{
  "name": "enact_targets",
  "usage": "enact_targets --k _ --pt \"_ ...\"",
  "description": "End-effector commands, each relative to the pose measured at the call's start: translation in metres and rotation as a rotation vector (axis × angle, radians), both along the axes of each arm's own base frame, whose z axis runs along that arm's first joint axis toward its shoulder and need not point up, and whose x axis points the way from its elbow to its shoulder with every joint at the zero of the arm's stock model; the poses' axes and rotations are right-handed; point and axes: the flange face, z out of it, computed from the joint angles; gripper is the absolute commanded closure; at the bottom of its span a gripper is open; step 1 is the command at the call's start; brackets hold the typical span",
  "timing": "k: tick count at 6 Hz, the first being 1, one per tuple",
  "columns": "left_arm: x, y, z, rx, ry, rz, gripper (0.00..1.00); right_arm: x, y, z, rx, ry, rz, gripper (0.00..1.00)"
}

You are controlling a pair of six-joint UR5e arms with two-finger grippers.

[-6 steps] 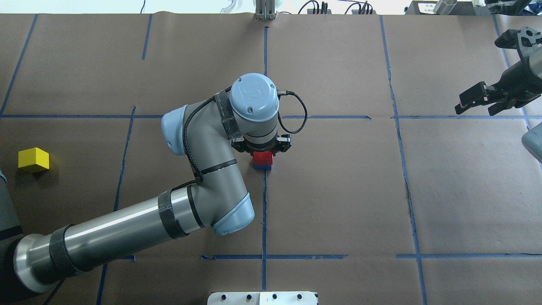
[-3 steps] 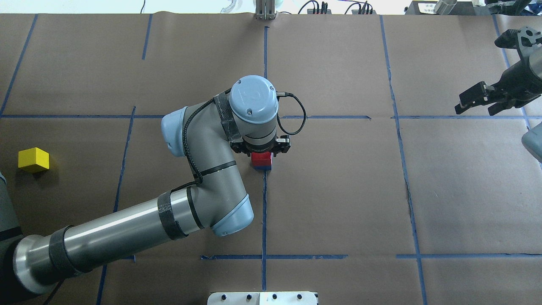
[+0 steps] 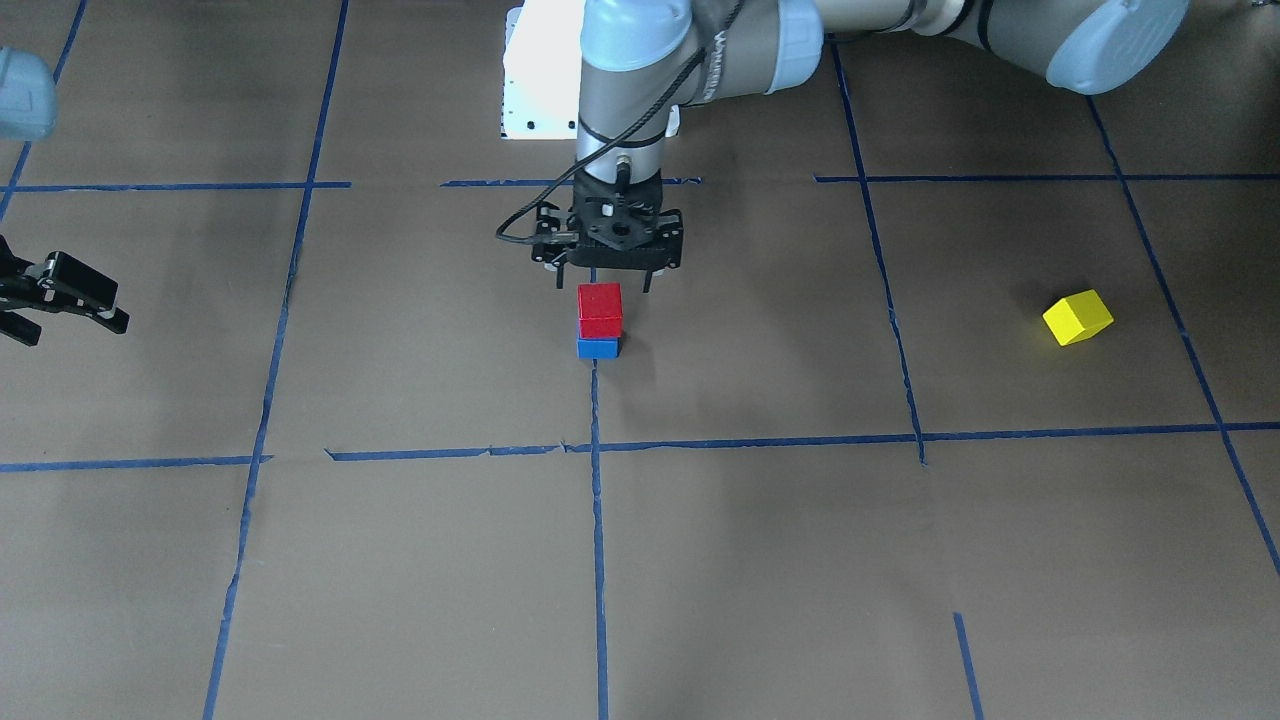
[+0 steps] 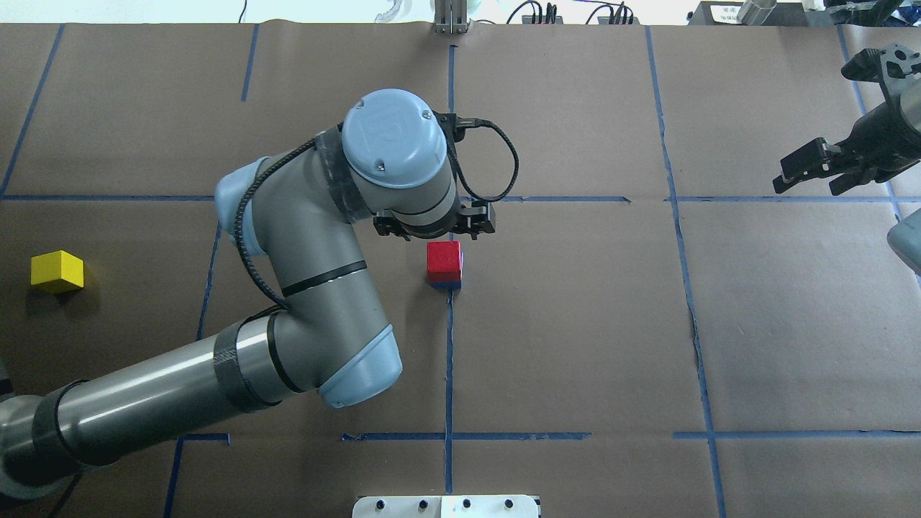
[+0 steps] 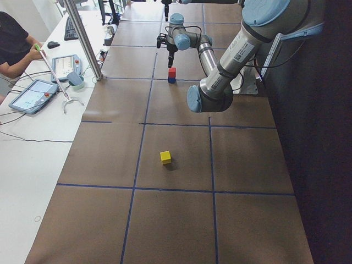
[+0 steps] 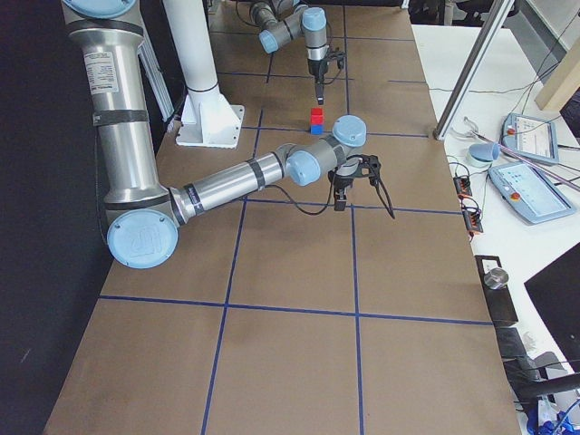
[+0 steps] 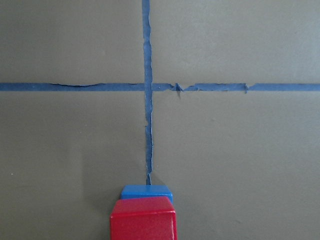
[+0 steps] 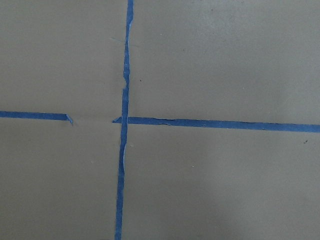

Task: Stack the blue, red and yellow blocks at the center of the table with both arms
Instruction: 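Move the left gripper back toward the yellow cube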

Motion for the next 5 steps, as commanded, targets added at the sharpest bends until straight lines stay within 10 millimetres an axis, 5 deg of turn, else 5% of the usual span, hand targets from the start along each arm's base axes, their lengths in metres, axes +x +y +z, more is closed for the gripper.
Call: enact_targets --k 1,3,5 --pt "-0.105 0.004 0.089 0.166 -0.092 0.081 0.0 0.0 0.001 -0.001 0.001 -0.002 -0.002 0.0" --pt "-0.183 -0.018 0.198 0.143 -0.195 0.143 0.0 -0.002 -0.002 0.0 0.005 0.002 -0.004 0.0" --pt "-0.267 -0.013 0.308 -0.058 -0.108 0.147 0.0 -0.001 -0.002 -0.001 0.002 0.001 0.0 0.0"
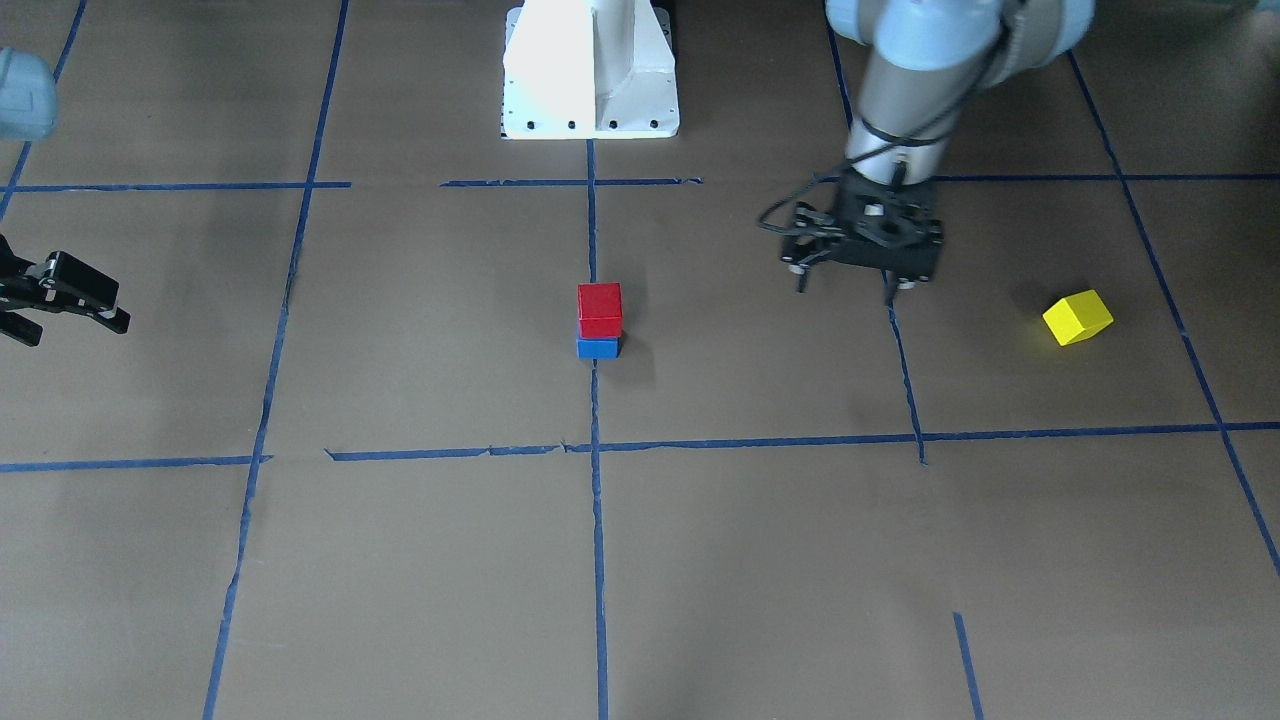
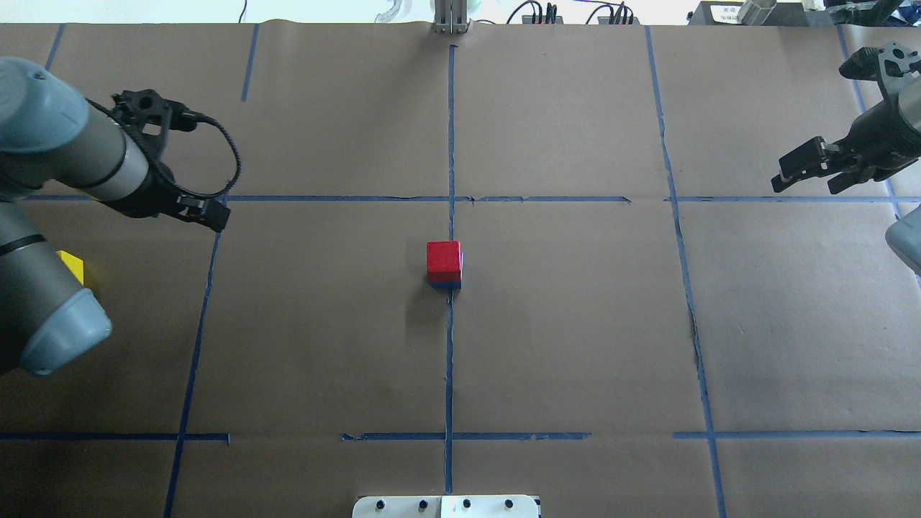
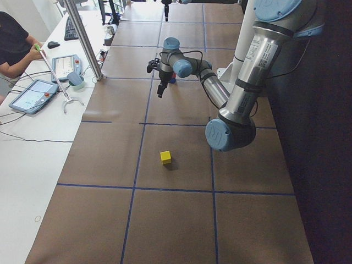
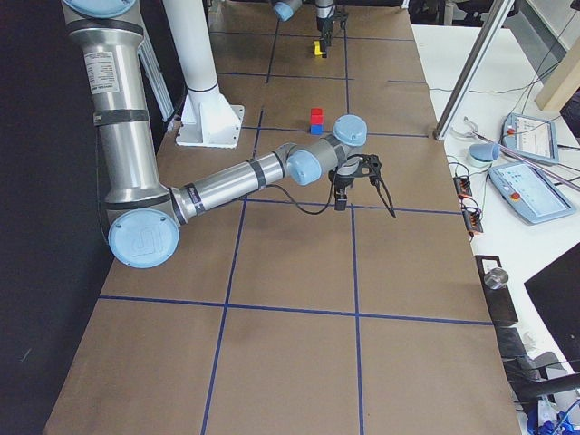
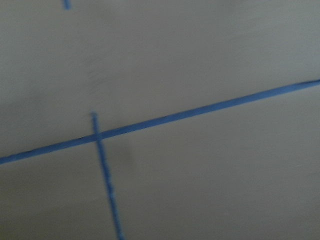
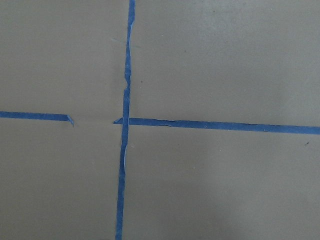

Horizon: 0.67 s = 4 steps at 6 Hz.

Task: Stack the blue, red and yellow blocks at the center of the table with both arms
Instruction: 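Move the left gripper back toward the yellow cube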

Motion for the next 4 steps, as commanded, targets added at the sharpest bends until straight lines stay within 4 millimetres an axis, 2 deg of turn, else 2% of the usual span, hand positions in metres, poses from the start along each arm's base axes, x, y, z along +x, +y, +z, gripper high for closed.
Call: enact_targets --k 1,2,3,4 --pt "-0.07 0.014 0.097 -0.162 0.013 -0.038 0.0 0.0 0.0 0.0 -0.001 0.0 0.001 0.0" --pt "-0.095 0.002 0.134 -0.219 -0.013 -0.099 0.0 0.0 0.001 0.0 -0.002 0.0 0.002 0.0" --pt "-0.095 0.0 0.145 -0.291 0.008 -0.147 0.0 0.0 0.001 -0.003 0.003 -0.003 0.002 0.0" --pt "-0.094 -0.003 0.163 -0.356 0.006 -0.197 0.0 0.0 0.001 -0.003 0.005 -0.003 0.002 0.0"
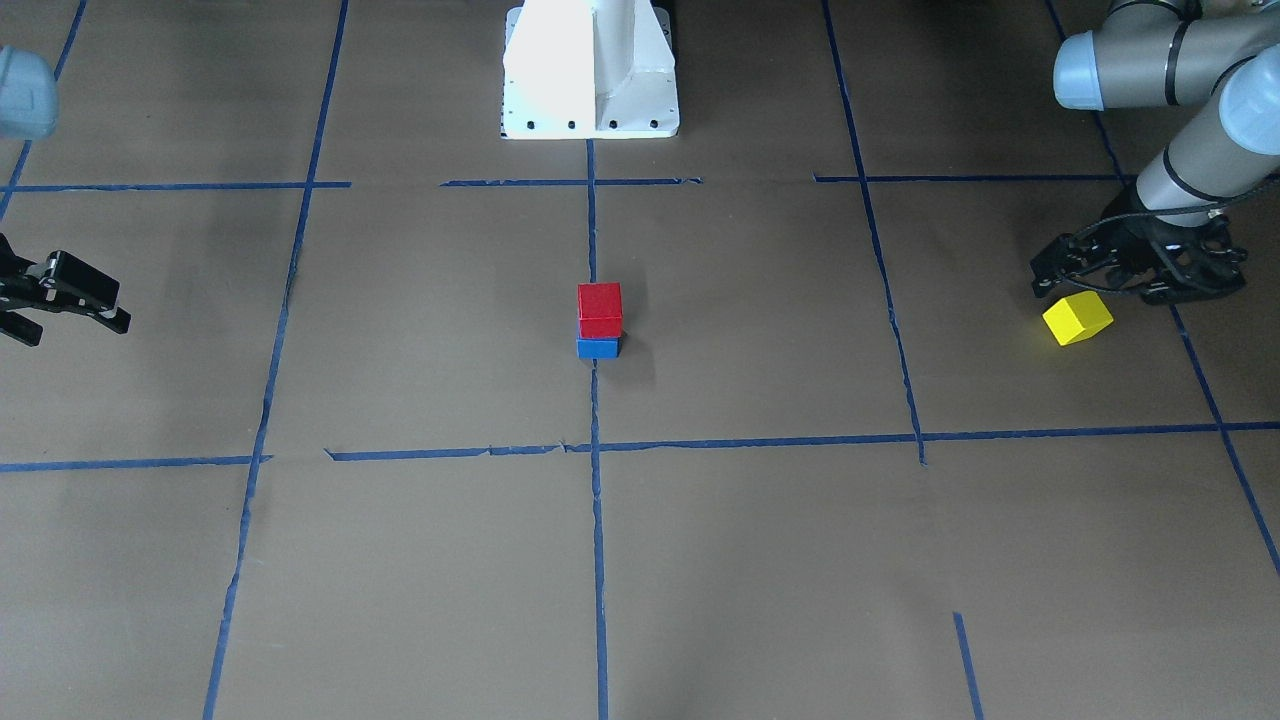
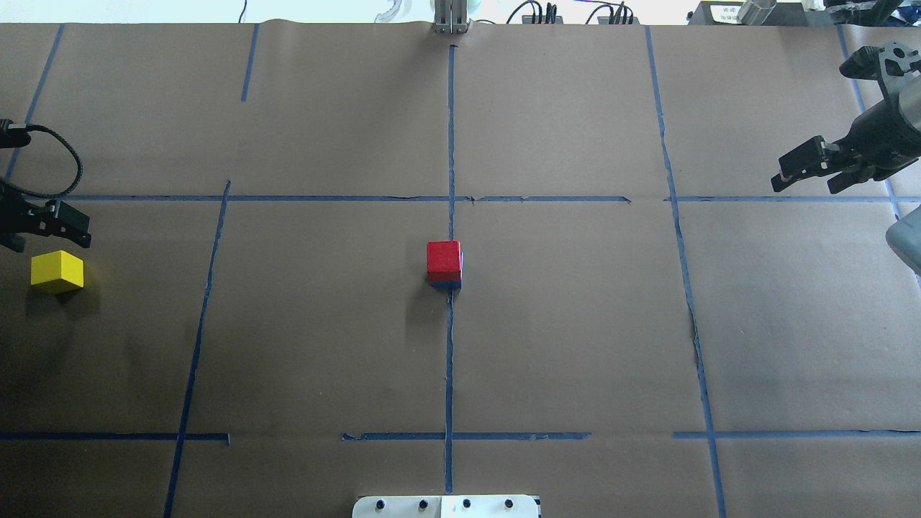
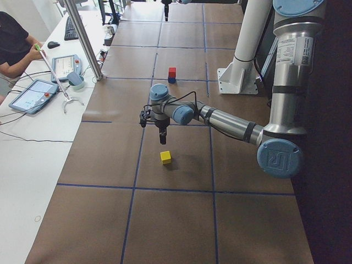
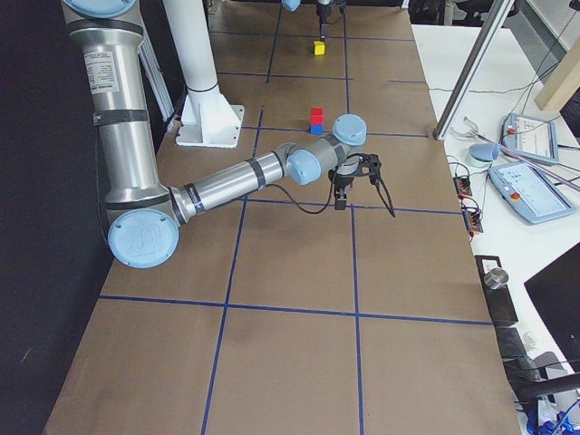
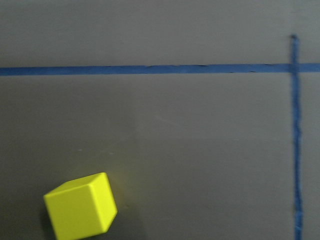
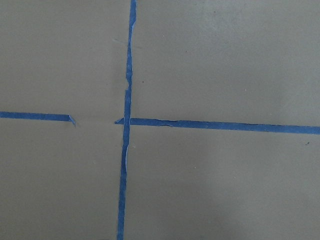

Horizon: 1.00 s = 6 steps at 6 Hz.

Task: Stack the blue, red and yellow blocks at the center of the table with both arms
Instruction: 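Lower the left gripper onto the yellow cube and close it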

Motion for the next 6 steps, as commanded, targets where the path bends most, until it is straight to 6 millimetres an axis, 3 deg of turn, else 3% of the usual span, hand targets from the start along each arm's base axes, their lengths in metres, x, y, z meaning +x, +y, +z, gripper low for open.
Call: enact_targets --k 1,2,6 --pt "0.002 -0.006 0.048 -0.089 0.01 -0.092 0.0 -0.001 0.0 -0.002 0.004 -0.001 -0.001 0.0" --pt "0.002 -0.007 0.067 -0.073 0.033 -0.11 0.0 -0.001 0.0 -0.002 0.006 -0.001 -0.001 0.0" --pt "0.002 -0.005 0.085 -0.1 0.015 -0.109 0.0 0.0 0.0 -0.002 0.006 -0.001 0.001 0.0"
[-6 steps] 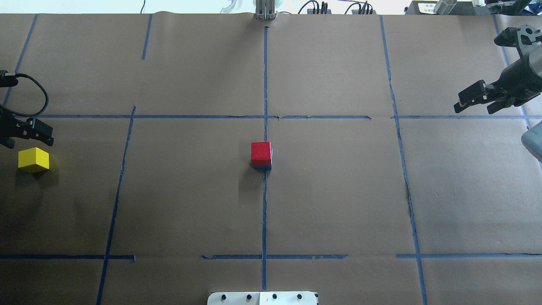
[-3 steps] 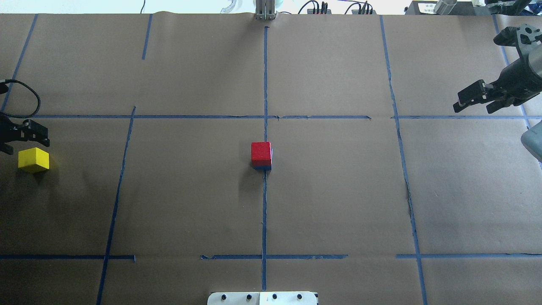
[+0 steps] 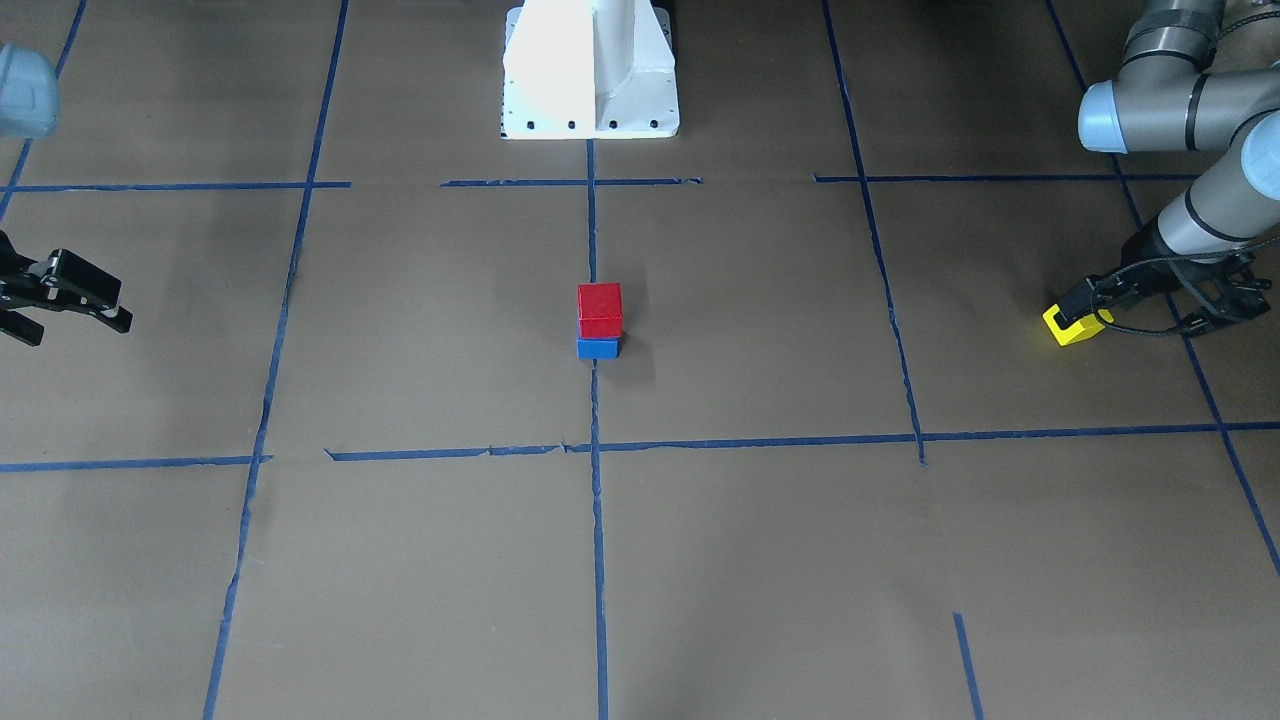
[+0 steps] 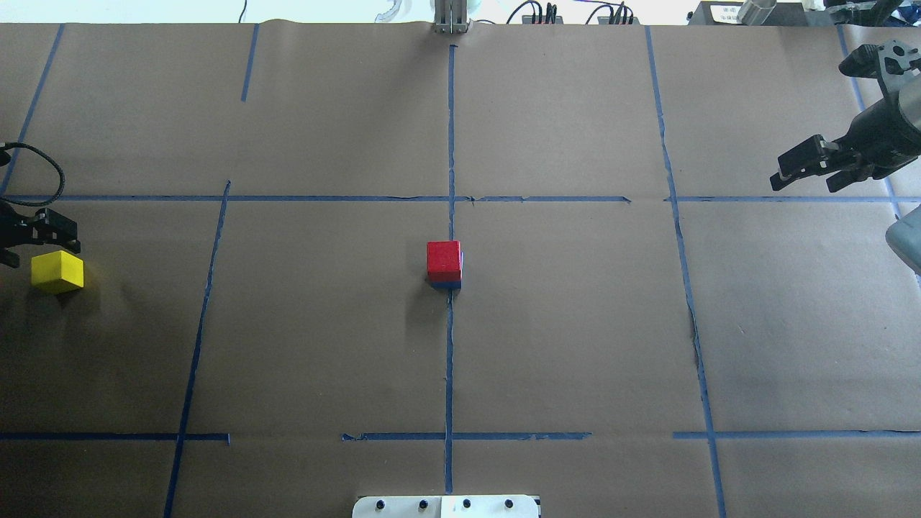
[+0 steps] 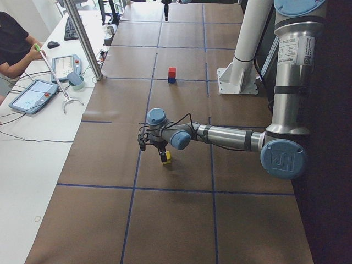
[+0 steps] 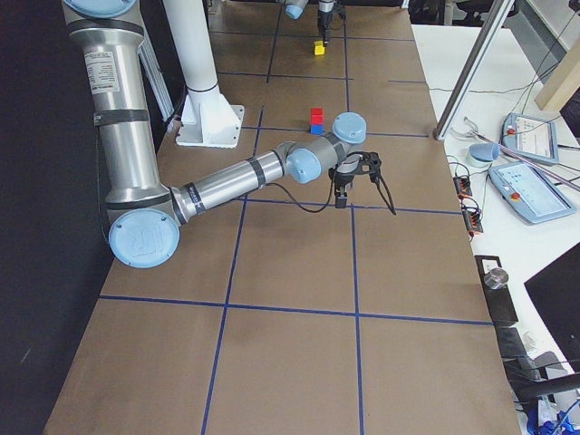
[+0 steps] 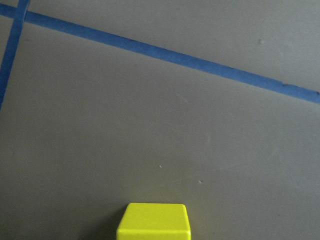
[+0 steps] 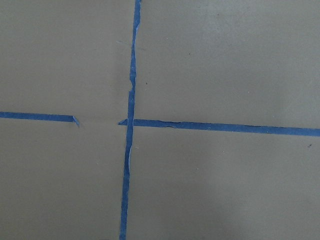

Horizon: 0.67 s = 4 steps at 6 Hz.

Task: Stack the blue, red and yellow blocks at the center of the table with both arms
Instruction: 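Lower the left gripper onto the yellow cube and close it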

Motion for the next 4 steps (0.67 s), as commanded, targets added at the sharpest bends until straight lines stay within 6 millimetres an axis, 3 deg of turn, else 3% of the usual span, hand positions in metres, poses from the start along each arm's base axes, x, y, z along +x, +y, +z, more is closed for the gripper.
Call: enact_targets --k 1,4 --pt "0.002 0.0 0.008 -0.013 -0.006 0.005 0.0 0.0 0.0 0.002 -0.002 0.002 0.001 0.0" --pt "0.004 0.002 0.02 -0.031 -0.018 0.012 0.01 0.001 0.001 0.003 -0.002 0.003 0.0 0.0"
